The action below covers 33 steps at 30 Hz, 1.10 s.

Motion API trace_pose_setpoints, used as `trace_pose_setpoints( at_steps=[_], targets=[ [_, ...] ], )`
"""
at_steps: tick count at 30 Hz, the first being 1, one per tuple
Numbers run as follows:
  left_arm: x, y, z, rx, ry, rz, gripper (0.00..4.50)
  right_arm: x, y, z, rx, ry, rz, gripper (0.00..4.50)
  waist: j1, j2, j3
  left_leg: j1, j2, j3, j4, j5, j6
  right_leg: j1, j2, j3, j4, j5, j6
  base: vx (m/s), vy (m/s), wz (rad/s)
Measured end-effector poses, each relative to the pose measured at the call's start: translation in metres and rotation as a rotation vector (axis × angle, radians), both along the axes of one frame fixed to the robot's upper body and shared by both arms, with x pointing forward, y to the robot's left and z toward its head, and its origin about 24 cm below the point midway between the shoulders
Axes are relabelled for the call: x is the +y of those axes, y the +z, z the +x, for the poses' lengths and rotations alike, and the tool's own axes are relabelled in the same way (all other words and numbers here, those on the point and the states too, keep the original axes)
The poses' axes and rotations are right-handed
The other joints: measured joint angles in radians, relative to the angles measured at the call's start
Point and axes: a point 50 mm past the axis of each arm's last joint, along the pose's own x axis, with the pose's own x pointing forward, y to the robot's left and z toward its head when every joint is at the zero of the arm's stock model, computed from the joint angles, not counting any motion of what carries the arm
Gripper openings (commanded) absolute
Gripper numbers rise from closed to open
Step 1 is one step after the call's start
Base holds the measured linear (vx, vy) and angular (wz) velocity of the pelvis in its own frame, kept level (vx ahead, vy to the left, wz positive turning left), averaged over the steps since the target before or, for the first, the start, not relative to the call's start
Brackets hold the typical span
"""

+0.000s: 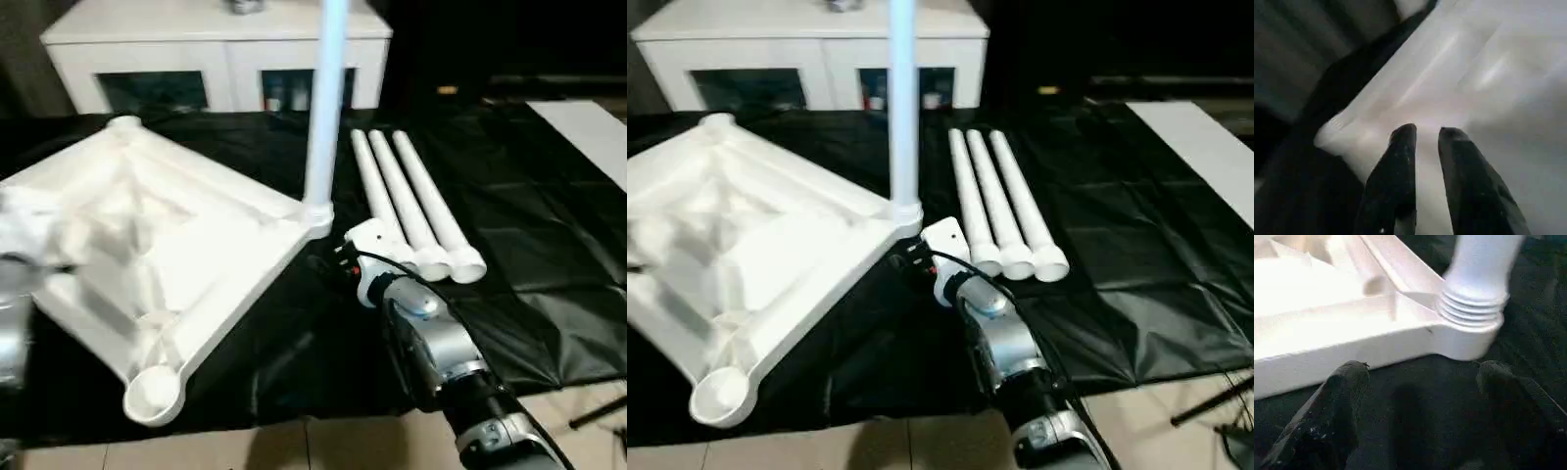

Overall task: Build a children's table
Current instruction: Rotate leg to tighten

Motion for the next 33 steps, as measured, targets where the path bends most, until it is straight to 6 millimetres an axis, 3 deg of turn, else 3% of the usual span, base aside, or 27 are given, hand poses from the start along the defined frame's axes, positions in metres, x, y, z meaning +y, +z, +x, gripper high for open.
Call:
trace_pose_setpoints(
  at_steps=[5,9,18,26,33],
  targets=[
    [0.014,-0.029,-0.033,0.190,0.089,-0.061,0.99,-0.001,-0.005,0.000,0.024,0.000,-0.013,3.88,0.015,-0.012,0.002,0.000,0.000,0.000,0.000,0.001,-0.001,0.000,0.000,0.000,0.001,0.000,0.000,0.000,0.000,0.00],
    [0.006,-0.038,-0.038,0.284,0.051,-0.127,0.99,0.004,-0.005,0.001,0.031,0.022,-0.019,3.88,0.021,-0.017,0.002,0.000,0.000,-0.001,0.001,0.002,-0.003,0.001,0.000,-0.001,0.002,0.002,-0.002,0.000,0.000,0.00],
    [-0.054,-0.043,-0.023,0.336,-0.271,-0.354,0.99,0.024,-0.006,0.001,0.037,0.081,-0.017,3.88,0.035,-0.017,0.002,0.001,0.000,-0.001,0.003,0.003,-0.004,0.001,0.000,0.000,0.003,0.004,-0.003,0.000,0.000,0.00],
    [-0.109,-0.044,-0.025,0.448,-0.544,-0.469,0.99,0.025,-0.010,-0.001,0.057,0.118,-0.022,3.88,0.028,-0.020,0.000,0.002,0.001,-0.001,0.003,0.004,-0.007,0.001,0.001,0.000,0.004,0.005,-0.002,0.000,0.000,0.00],
    [-0.149,-0.051,-0.018,0.445,-0.671,-0.556,0.99,0.015,-0.008,0.002,0.043,0.103,-0.043,3.88,0.033,-0.020,0.001,0.001,0.000,0.000,0.004,0.005,-0.007,0.002,0.001,0.000,0.004,0.006,-0.001,0.000,0.000,0.00]
  ],
)
